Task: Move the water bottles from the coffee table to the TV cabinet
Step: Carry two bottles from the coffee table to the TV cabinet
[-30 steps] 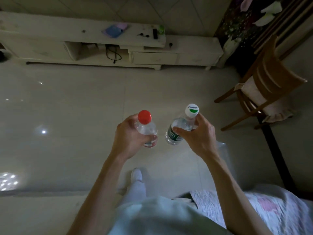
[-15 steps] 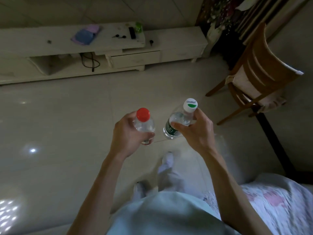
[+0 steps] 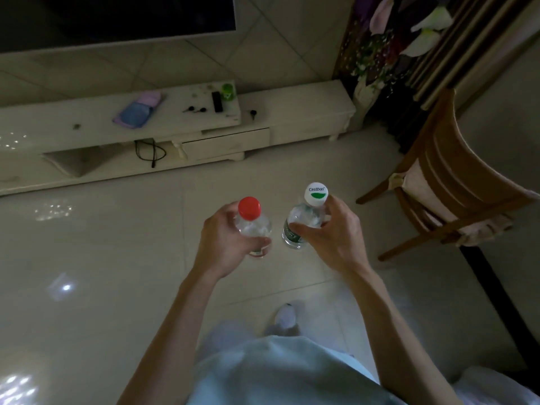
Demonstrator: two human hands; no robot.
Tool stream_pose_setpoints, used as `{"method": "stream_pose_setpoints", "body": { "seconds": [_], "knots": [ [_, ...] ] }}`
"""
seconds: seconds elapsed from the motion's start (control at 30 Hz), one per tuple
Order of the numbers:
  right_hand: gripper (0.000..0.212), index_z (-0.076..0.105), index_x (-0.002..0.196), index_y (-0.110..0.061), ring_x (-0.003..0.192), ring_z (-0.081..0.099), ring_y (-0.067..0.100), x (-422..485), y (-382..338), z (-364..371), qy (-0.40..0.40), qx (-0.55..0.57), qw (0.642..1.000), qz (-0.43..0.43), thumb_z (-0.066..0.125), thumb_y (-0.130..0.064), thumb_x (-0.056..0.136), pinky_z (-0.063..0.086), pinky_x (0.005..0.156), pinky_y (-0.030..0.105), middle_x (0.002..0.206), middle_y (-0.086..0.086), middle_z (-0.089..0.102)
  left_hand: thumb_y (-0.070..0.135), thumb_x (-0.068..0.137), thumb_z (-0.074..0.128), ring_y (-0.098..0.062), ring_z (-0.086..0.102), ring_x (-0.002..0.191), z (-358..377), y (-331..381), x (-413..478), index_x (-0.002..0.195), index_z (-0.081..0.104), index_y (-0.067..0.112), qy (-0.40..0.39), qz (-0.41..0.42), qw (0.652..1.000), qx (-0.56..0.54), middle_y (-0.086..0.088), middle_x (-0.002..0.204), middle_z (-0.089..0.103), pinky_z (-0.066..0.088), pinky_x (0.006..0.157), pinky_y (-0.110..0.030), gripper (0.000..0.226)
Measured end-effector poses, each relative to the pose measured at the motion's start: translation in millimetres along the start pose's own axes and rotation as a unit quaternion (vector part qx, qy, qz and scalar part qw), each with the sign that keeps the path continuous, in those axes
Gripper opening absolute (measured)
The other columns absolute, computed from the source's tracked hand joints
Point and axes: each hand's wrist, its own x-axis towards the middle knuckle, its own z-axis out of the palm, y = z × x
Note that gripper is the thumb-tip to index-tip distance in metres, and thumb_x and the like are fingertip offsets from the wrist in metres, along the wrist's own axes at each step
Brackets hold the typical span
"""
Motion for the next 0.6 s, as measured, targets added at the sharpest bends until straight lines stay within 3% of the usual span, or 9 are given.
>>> {"method": "stream_pose_setpoints", "body": {
  "seconds": [0.3, 0.5, 0.6],
  "knots": [
    [0.069, 0.054, 0.122, -0.027, 0.099, 0.06, 0.013, 98.0, 17.3, -4.3, -0.017, -0.004, 1.0, 0.009, 0.085, -0.043, 0.063, 0.055, 0.086, 0.041, 0.11, -0.009, 0.061, 0.028, 0.051, 0.088, -0.012, 0.066, 0.092, 28.7, 38.0, 91.5, 0.103, 0.066, 0.028, -0.013, 0.0, 1.0, 0.01, 0.01, 0.098, 0.071, 0.055, 0.085, -0.037, 0.057],
    [0.07, 0.053, 0.125, -0.024, 0.1, 0.06, 0.013, 179.6, 12.1, 3.0, -0.028, -0.014, 0.999, 0.032, 0.086, -0.038, 0.065, 0.055, 0.089, 0.037, 0.106, -0.013, 0.056, 0.024, 0.052, 0.089, -0.011, 0.063, 0.088, 37.3, 54.3, 183.6, 0.104, 0.067, 0.025, -0.026, -0.001, 1.0, 0.014, 0.009, 0.095, 0.069, 0.042, 0.069, -0.017, 0.056],
    [0.071, 0.054, 0.126, -0.023, 0.1, 0.061, 0.015, 231.1, 3.4, 4.2, -0.02, -0.03, 0.998, 0.055, 0.086, -0.037, 0.065, 0.054, 0.089, 0.036, 0.11, -0.008, 0.06, 0.022, 0.052, 0.09, -0.01, 0.065, 0.089, 36.8, 62.8, 239.7, 0.103, 0.067, 0.025, -0.042, -0.013, 0.999, -0.003, 0.009, 0.095, 0.07, 0.046, 0.072, -0.019, 0.056]
  ]
}}
